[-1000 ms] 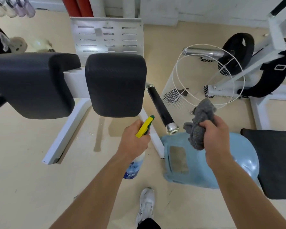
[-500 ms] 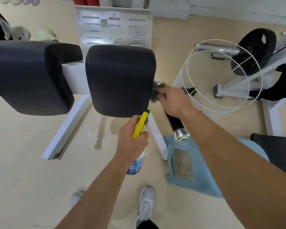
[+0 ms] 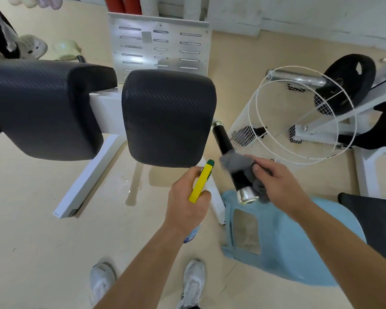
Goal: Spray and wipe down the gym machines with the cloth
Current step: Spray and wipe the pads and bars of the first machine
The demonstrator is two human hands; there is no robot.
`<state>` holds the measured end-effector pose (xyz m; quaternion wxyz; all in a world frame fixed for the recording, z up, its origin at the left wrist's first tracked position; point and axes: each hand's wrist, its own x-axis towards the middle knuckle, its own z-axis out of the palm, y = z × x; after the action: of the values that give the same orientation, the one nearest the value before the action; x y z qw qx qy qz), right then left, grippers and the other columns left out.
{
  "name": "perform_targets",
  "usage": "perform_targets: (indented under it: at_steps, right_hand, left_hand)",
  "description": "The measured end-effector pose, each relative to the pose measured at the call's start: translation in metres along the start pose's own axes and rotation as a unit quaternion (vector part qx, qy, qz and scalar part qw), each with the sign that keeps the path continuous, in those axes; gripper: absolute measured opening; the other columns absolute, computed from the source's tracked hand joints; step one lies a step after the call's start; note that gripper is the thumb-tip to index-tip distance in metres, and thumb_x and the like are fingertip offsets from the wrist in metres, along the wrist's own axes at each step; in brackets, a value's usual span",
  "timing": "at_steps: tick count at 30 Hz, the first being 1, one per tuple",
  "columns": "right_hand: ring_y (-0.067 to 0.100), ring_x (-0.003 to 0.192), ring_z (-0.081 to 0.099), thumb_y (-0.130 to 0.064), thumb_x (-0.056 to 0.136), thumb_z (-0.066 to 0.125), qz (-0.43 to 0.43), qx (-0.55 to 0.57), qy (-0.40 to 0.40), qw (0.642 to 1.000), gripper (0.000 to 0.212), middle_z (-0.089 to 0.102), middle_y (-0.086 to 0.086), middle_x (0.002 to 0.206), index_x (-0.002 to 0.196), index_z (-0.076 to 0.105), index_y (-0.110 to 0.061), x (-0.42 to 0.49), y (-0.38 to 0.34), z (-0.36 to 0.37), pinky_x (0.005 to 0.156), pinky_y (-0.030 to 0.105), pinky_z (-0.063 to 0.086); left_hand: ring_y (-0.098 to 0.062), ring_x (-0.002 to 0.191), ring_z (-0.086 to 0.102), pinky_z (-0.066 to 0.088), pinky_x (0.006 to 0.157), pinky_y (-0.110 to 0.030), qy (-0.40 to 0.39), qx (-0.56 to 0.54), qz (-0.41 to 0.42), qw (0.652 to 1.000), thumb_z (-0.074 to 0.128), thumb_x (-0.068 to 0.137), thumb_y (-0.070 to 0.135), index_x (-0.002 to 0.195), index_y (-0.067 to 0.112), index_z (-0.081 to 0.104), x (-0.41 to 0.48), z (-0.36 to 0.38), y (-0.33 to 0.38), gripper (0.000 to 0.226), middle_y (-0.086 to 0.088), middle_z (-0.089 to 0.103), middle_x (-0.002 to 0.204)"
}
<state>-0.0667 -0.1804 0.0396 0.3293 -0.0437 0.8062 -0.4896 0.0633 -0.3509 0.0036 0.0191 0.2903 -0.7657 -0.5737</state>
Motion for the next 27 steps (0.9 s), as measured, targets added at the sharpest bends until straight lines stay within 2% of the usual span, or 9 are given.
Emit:
perform_targets:
  at_steps: [1,3,5,6,11,17,23,25,27]
  right_hand:
    - [0.026,0.068,0.062,-0.013,0.105,0.041,0.092,0.138,-0.009,0.986,0.03,0.071,0.006,0.081,0.113,0.07,-0.013,0.002,0.006,0.011,0.062,0.031,0.056]
    - [0.035,0.091,0.069,-0.02,0.106,0.036,0.231,0.397,-0.052,0.887,0.039,0.071,0.02,0.11,0.119,0.063,0.004,0.004,0.012,0.028,0.087,0.05,0.058]
    - [0.032,0.089,0.071,-0.026,0.106,0.037,0.257,0.528,-0.072,0.806,0.045,0.07,0.02,0.117,0.114,0.069,0.005,0.008,0.013,0.032,0.082,0.043,0.061]
    - [0.028,0.08,0.073,-0.026,0.105,0.038,0.253,0.542,-0.078,0.798,0.046,0.072,0.018,0.109,0.106,0.073,0.003,0.013,0.011,0.034,0.071,0.036,0.063]
    - [0.024,0.07,0.071,-0.035,0.104,0.041,0.224,0.478,-0.077,0.846,0.046,0.07,0.017,0.115,0.133,0.056,-0.003,0.062,0.004,0.046,0.056,0.032,0.062]
    - [0.035,0.079,0.068,-0.024,0.102,0.051,0.21,0.514,-0.041,0.831,0.035,0.063,0.027,0.097,0.12,0.054,0.005,0.103,-0.011,0.055,0.069,0.047,0.063]
    - [0.018,0.085,0.051,-0.028,0.106,0.038,0.184,0.532,-0.204,0.801,0.039,0.057,0.01,0.103,0.128,0.053,-0.001,0.041,0.028,0.038,0.067,0.028,0.053]
    - [0.021,0.083,0.052,-0.025,0.105,0.038,0.169,0.495,-0.19,0.831,0.038,0.057,0.013,0.105,0.123,0.059,0.001,0.022,0.031,0.029,0.068,0.034,0.048]
    - [0.031,0.08,0.061,-0.025,0.102,0.045,0.15,0.349,-0.136,0.915,0.04,0.065,0.021,0.103,0.116,0.063,0.008,0.01,0.03,0.013,0.067,0.043,0.049]
  left_hand:
    - [-0.031,0.068,0.062,0.057,0.064,-0.052,-0.002,-0.002,0.005,1.0,0.054,0.075,0.014,0.103,0.032,0.063,-0.001,0.001,0.0,0.034,-0.002,0.061,0.078]
    - [-0.033,0.068,0.06,0.057,0.064,-0.053,-0.005,-0.008,0.017,1.0,0.055,0.076,0.013,0.101,0.031,0.063,-0.001,0.003,-0.001,0.032,-0.004,0.06,0.076]
    - [-0.033,0.069,0.059,0.057,0.062,-0.054,-0.007,-0.014,0.018,1.0,0.055,0.077,0.013,0.101,0.034,0.062,-0.002,0.006,-0.004,0.032,-0.004,0.059,0.076]
    - [-0.033,0.069,0.059,0.057,0.061,-0.054,-0.004,-0.015,0.014,1.0,0.055,0.078,0.013,0.101,0.036,0.061,-0.002,0.006,-0.004,0.034,-0.003,0.058,0.076]
    - [-0.031,0.067,0.06,0.057,0.061,-0.053,0.002,-0.007,0.008,1.0,0.055,0.076,0.007,0.101,0.039,0.061,-0.006,0.006,-0.009,0.042,0.0,0.06,0.077]
    - [-0.031,0.064,0.059,0.056,0.058,-0.053,0.012,-0.001,0.014,1.0,0.056,0.078,0.003,0.101,0.04,0.061,-0.012,0.002,-0.014,0.044,-0.003,0.061,0.078]
    - [-0.028,0.064,0.061,0.057,0.059,-0.051,0.014,-0.007,0.016,1.0,0.056,0.077,0.012,0.103,0.042,0.06,-0.015,0.002,-0.019,0.04,0.0,0.064,0.081]
    - [-0.027,0.064,0.061,0.057,0.06,-0.051,0.014,-0.01,0.016,1.0,0.055,0.077,0.012,0.103,0.043,0.059,-0.016,0.002,-0.02,0.04,0.002,0.064,0.083]
    - [-0.025,0.066,0.062,0.058,0.062,-0.05,0.013,-0.011,0.015,1.0,0.055,0.078,0.011,0.102,0.044,0.059,-0.016,0.002,-0.022,0.041,0.005,0.065,0.084]
